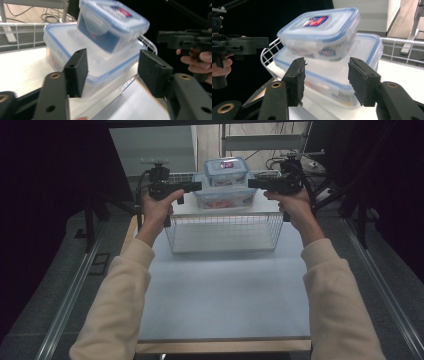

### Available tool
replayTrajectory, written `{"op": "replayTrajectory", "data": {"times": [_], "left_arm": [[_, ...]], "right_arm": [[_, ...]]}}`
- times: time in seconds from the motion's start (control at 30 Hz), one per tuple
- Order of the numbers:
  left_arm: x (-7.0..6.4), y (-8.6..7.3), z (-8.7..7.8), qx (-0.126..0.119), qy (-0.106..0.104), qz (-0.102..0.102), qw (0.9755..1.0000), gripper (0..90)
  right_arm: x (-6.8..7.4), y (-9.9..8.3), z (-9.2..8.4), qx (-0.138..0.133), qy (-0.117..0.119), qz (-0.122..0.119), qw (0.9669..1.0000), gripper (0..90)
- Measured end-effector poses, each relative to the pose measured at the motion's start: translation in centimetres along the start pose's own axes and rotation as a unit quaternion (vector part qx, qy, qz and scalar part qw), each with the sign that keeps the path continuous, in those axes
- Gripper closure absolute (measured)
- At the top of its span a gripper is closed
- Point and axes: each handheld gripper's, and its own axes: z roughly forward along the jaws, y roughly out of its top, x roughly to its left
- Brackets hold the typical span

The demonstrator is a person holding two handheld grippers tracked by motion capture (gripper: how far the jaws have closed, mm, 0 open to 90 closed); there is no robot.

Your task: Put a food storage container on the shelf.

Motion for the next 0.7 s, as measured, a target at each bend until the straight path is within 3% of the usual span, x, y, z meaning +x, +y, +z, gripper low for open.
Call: {"op": "replayTrajectory", "data": {"times": [0.07, 0.13, 0.23, 0.37, 0.7], "left_arm": [[-0.3, -0.5, -0.2, 0.007, 0.000, 0.009, 0.9999, 46.5], [-1.0, -1.3, -0.6, 0.016, 0.008, 0.032, 0.9993, 48.2], [-1.5, -2.2, -1.0, 0.023, 0.000, 0.045, 0.9987, 48.2], [-2.4, -3.8, -1.8, 0.028, -0.008, 0.053, 0.9982, 46.5], [-4.0, -7.4, -3.8, 0.029, -0.027, 0.048, 0.9980, 41.9]], "right_arm": [[0.2, -0.3, -0.2, 0.000, 0.002, -0.002, 1.0000, 49.1], [0.6, -1.1, -0.6, 0.001, 0.007, -0.014, 0.9999, 49.7], [1.1, -2.0, -1.0, 0.002, 0.010, -0.026, 0.9996, 49.9], [1.5, -3.2, -1.7, 0.000, 0.015, -0.026, 0.9995, 49.6], [2.1, -7.4, -3.6, -0.002, 0.033, -0.030, 0.9990, 46.6]]}}
